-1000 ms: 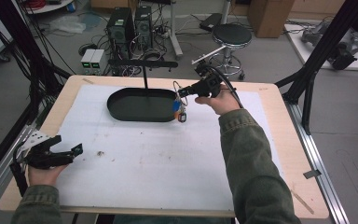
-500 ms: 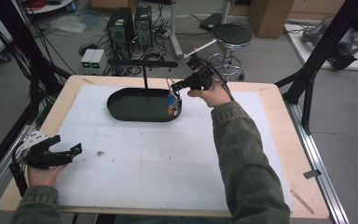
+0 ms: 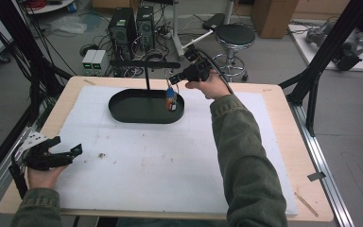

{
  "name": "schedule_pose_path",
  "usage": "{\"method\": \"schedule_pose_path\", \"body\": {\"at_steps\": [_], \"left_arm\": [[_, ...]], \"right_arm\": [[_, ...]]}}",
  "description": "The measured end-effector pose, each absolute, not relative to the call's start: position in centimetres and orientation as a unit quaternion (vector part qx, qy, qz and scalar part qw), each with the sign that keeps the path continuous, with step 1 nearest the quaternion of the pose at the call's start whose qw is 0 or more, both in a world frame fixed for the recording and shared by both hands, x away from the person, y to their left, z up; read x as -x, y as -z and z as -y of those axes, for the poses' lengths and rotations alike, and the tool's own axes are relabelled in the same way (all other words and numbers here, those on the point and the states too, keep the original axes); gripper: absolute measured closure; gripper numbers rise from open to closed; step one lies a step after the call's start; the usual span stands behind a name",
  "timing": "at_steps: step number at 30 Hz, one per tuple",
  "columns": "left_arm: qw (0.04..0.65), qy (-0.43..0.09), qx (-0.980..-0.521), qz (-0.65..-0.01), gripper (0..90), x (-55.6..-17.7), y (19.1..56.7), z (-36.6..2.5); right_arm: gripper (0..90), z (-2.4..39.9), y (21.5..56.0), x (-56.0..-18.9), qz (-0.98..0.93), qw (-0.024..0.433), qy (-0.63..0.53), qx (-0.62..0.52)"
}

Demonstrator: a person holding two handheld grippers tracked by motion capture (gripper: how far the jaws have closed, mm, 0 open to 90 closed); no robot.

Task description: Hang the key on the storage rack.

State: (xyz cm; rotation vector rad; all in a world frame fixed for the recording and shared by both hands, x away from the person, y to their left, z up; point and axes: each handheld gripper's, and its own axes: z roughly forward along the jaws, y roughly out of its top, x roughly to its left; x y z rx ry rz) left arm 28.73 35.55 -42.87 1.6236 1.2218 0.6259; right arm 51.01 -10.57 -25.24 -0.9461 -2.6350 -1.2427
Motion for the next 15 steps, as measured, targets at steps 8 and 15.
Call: {"method": "schedule_pose_path", "body": {"at_steps": [8, 15], "left_arm": [[0.485, -0.258, -0.667, -0.503, 1.7, -28.8, 42.9, -35.6], [0.485, -0.257, -0.668, -0.502, 1.7, -28.8, 42.9, -35.6]], "right_arm": [[83.5, 10.7, 24.7, -52.3, 0.863, 0.037, 0.396, 0.312], [83.5, 11.7, 25.0, -53.1, 0.852, 0.043, 0.407, 0.327]]}}
